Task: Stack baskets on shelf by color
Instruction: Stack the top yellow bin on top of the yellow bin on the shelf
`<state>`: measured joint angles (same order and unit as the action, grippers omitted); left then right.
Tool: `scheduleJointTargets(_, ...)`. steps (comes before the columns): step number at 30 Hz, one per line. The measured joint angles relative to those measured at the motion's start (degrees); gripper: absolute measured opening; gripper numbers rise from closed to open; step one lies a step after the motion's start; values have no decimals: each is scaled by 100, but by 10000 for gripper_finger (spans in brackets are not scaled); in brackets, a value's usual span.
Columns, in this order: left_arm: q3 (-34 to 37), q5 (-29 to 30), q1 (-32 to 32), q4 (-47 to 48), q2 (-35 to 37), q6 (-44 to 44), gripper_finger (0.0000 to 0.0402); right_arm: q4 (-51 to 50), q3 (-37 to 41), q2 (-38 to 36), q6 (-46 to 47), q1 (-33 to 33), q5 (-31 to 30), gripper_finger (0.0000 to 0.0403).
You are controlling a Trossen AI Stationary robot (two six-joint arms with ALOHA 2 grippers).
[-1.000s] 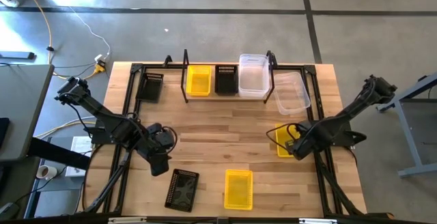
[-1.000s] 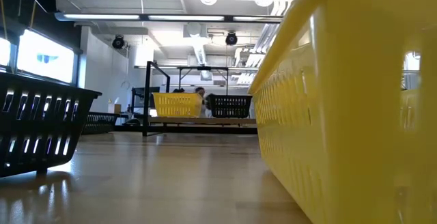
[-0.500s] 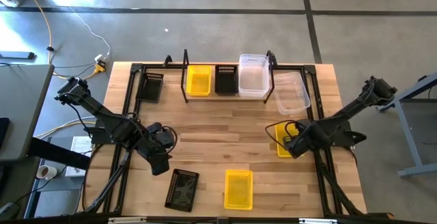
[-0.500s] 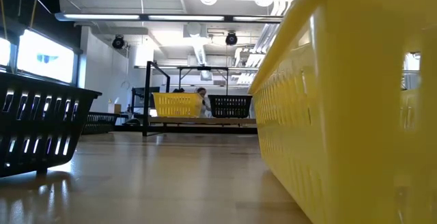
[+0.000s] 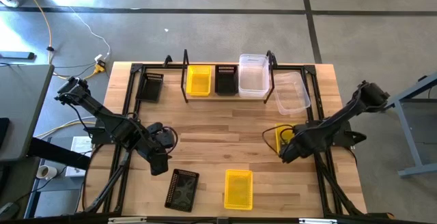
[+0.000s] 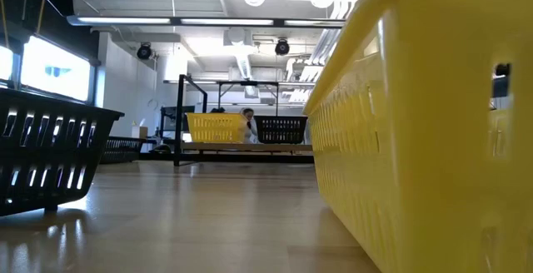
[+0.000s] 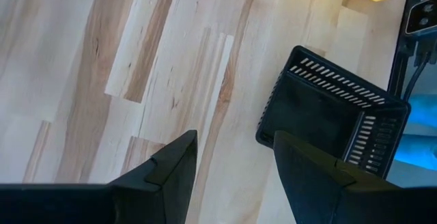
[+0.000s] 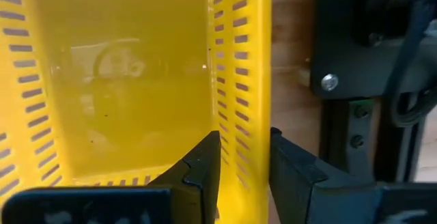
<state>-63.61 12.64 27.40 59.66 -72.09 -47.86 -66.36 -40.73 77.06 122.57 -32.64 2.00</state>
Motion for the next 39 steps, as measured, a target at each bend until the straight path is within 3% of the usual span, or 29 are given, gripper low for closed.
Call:
scheduleJointTargets(5, 0, 0, 0, 0, 2, 86, 186, 192, 2, 209, 63, 2, 24, 85)
scheduleJointTargets(10, 0, 38, 0, 0, 0, 228, 186, 279, -98, 210, 203, 0, -100, 13)
scheduleJointTargets(16, 0, 296, 0, -2, 2, 517, 186, 66, -601, 207, 207, 47, -676, 3)
scheduleJointTargets(28, 0, 551, -167, -187, 2, 429, 186, -762, -2480, 570, -451, 288, -2112, 0)
scheduleJointTargets(39, 0, 628, -317, -2138, 2, 1608, 186, -926, -4458, 1853, -1861, 802, -3127, 0)
